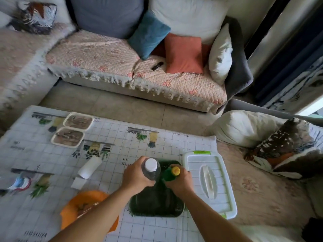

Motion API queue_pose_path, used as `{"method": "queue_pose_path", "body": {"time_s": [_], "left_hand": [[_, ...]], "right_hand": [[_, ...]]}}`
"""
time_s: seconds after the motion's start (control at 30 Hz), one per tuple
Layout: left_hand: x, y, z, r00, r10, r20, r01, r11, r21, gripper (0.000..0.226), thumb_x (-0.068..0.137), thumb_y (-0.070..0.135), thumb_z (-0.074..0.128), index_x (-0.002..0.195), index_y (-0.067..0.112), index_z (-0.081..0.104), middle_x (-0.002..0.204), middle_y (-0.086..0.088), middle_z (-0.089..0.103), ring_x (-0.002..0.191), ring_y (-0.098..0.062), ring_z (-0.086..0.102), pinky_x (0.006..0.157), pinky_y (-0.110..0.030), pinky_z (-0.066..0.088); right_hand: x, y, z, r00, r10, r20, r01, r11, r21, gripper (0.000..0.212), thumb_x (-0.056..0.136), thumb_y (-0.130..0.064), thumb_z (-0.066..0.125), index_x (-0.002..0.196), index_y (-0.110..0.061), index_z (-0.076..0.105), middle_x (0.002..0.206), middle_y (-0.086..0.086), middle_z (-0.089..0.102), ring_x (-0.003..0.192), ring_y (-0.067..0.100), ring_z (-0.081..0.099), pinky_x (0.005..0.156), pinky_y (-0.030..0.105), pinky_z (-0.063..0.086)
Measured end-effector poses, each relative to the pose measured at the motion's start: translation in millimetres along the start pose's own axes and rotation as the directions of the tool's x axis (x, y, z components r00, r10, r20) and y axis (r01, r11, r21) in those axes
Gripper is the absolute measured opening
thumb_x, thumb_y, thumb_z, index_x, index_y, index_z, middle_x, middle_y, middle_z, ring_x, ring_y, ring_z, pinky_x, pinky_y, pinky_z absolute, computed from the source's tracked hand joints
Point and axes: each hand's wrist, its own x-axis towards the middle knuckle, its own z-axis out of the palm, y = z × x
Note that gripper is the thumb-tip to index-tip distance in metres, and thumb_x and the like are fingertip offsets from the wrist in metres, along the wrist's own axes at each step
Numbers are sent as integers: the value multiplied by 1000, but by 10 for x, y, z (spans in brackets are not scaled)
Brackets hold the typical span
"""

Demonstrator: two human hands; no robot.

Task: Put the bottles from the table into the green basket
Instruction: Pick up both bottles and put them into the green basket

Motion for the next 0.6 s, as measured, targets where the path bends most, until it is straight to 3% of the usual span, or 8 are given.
{"method": "queue_pose_path", "body": {"time_s": [0.1,0.27,0.43,0.6], "left_hand": [[75,-126,114,1000,1,2,-1,1000,29,79,46,32,92,114,32,52,109,12,65,101,-13,60,84,-32,54],[163,-304,274,1000,3,-4,-3,999,49,79,48,28,91,116,30,50,110,9,65,102,-13,61,83,-27,54],[204,-415,364,1000,-14,6,13,1000,14,79,50,20,91,118,26,52,113,5,65,106,-16,60,87,-29,52],[240,-415,430,999,-25,28,26,1000,-13,78,53,15,90,121,23,52,116,3,64,112,-17,57,91,-30,49]], "right_hand": [[148,46,110,1000,-14,-12,15,1000,15,48,70,-13,81,110,-27,59,90,-8,60,86,13,57,77,26,50],[316,99,245,1000,8,-28,-7,1000,25,52,67,-9,80,113,-26,60,98,-2,68,90,16,61,81,33,56],[375,195,314,999,27,-36,-24,997,79,57,67,-6,79,117,-25,58,96,-4,63,90,14,57,82,31,55],[396,204,334,999,28,-25,-25,995,94,60,71,-8,79,124,-23,54,109,2,66,97,16,57,88,32,51]]}}
